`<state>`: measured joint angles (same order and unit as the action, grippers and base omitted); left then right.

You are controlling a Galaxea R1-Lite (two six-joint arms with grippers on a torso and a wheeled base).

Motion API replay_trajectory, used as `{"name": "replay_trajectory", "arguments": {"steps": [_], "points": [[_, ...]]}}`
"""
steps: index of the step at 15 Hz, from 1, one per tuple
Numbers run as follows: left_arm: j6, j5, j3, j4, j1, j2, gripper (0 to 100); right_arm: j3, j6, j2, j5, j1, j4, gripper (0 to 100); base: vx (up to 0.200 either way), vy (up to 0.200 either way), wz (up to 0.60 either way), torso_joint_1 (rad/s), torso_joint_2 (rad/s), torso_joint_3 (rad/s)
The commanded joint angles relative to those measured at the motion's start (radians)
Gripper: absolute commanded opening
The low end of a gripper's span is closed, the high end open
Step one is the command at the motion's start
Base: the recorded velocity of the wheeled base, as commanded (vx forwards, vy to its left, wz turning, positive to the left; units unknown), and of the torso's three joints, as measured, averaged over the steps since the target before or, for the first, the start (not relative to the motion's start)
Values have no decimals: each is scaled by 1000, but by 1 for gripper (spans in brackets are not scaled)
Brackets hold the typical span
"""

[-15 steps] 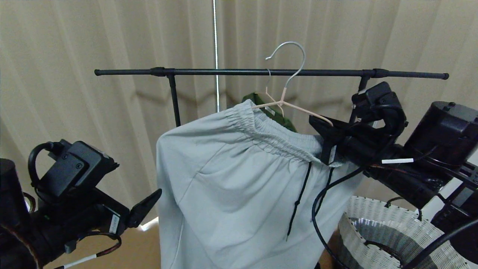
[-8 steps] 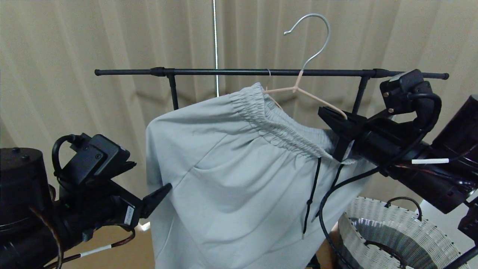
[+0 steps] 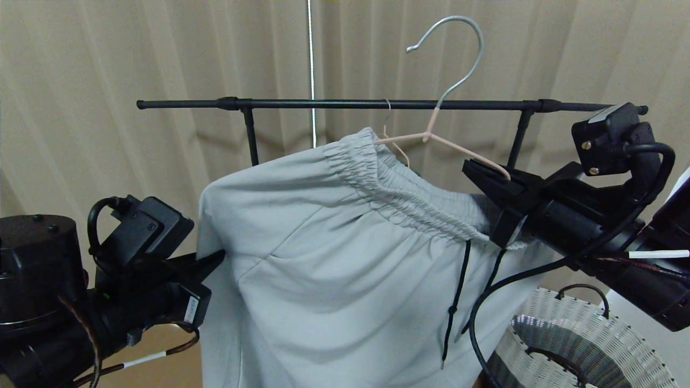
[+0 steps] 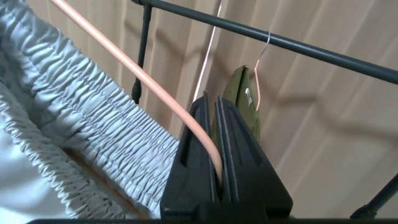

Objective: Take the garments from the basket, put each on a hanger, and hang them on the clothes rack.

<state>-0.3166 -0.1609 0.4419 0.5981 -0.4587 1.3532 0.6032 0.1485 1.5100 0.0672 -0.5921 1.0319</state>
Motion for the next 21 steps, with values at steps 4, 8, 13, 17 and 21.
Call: {"name": "replay_trajectory", "arguments": {"steps": [4, 8, 13, 17, 21], "points": [[-56, -3, -54, 0, 144, -37, 0, -5, 0, 3, 5, 26, 0, 0, 0, 0, 0, 0, 0, 0], [-101, -3, -83, 0, 176, -52, 0, -5, 0, 3, 3, 46, 0, 0, 0, 0, 0, 0, 0, 0], [-111, 0, -103, 0, 176, -69, 0, -5, 2, 7, 3, 60, -3, 0, 0, 0, 0, 0, 0, 0], [-91, 0, -106, 0, 173, -97, 100, -5, 3, 7, 9, 68, -6, 0, 0, 0, 0, 0, 0, 0], [30, 17, -181, 0, 173, -226, 100, -13, 11, -28, 23, 187, -113, 0, 0, 0, 0, 0, 0, 0]]}}
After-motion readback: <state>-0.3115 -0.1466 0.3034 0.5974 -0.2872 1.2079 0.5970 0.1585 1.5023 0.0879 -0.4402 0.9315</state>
